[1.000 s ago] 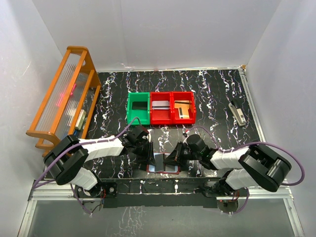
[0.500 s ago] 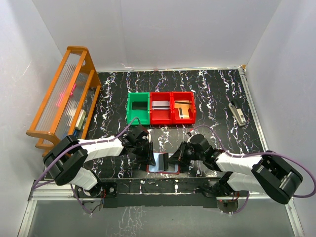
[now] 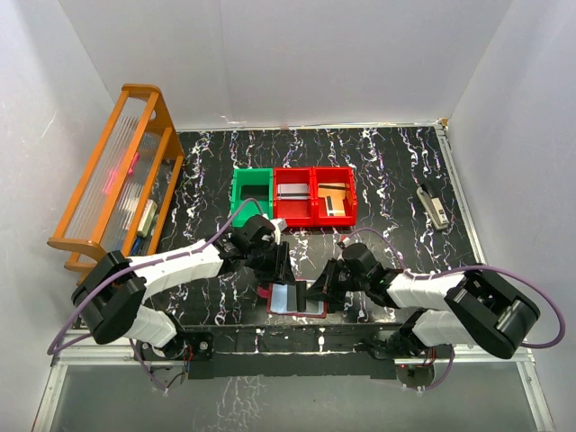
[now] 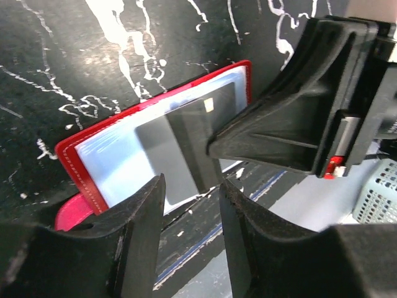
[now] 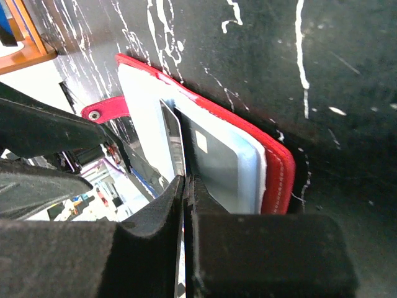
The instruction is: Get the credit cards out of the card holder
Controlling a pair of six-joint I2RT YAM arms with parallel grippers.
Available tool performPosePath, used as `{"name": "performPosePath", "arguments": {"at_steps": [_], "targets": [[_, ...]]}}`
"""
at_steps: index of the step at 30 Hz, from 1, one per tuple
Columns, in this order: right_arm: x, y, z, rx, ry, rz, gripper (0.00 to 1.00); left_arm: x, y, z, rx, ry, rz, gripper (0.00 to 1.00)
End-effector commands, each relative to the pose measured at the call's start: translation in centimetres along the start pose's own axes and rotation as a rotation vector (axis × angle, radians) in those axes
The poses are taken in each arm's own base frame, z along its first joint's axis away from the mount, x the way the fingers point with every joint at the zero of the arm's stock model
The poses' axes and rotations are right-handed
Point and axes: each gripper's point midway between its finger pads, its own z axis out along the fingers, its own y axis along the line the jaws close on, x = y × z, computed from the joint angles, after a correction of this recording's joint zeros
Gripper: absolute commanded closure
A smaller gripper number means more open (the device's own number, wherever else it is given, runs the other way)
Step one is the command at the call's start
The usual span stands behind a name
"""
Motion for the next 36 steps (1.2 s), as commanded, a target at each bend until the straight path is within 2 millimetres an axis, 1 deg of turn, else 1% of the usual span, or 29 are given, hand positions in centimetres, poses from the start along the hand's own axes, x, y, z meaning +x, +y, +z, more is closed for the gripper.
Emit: {"name": "performPosePath", "arguments": {"at_steps": [1, 5, 8, 10, 14, 18, 21, 26, 28, 32, 34, 36], "targets": [[-1.0, 2.6, 0.3, -0.079, -0.015, -0.056, 1.0, 0.8, -1.8, 0.0, 0.105, 0.052, 0.019, 0.61], [-0.8, 2.5, 0.4, -0.084, -0.009, -0.046, 1.0, 2.6, -0.8, 1.4, 0.107, 0.123, -0.008, 0.63], [-0.8, 2.5, 0.3, -0.087, -0.01, -0.044, 1.0, 3.7, 0.6, 2.2, 0.058, 0.164, -0.017, 0.65], [-0.8, 2.6, 0.2, -0.09, -0.011, -0.042, 1.0, 4.1, 1.8, 2.4, 0.001, 0.184, -0.018, 0.69], [-0.7, 3.0, 0.2, -0.113, -0.005, -0.047, 1.0, 4.7, 2.9, 2.2, -0.049, 0.189, -0.012, 0.73], [-0.6, 3.9, 0.3, -0.15, 0.018, -0.069, 0.94, 5.1, 3.9, 2.2, -0.091, 0.203, -0.018, 0.79], [-0.4, 4.5, 0.5, -0.172, 0.037, -0.075, 0.89, 5.5, 4.2, 2.3, -0.101, 0.213, -0.023, 0.83], [-0.4, 4.4, 1.0, -0.173, 0.05, -0.063, 0.89, 5.4, 4.2, 2.2, -0.101, 0.206, -0.022, 0.85], [-0.5, 4.3, 1.1, -0.174, 0.051, -0.059, 0.92, 5.4, 4.3, 2.1, -0.106, 0.202, -0.021, 0.86], [-0.6, 4.3, 1.1, -0.173, 0.043, -0.061, 0.93, 5.3, 4.3, 1.9, -0.108, 0.195, -0.026, 0.86], [-0.5, 4.3, 1.1, -0.172, 0.045, -0.063, 1.0, 5.3, 4.3, 1.9, -0.107, 0.19, -0.027, 0.86], [-0.6, 3.9, 1.1, -0.147, 0.037, -0.063, 1.0, 5.2, 4.3, 1.7, -0.11, 0.182, -0.024, 0.86]]}}
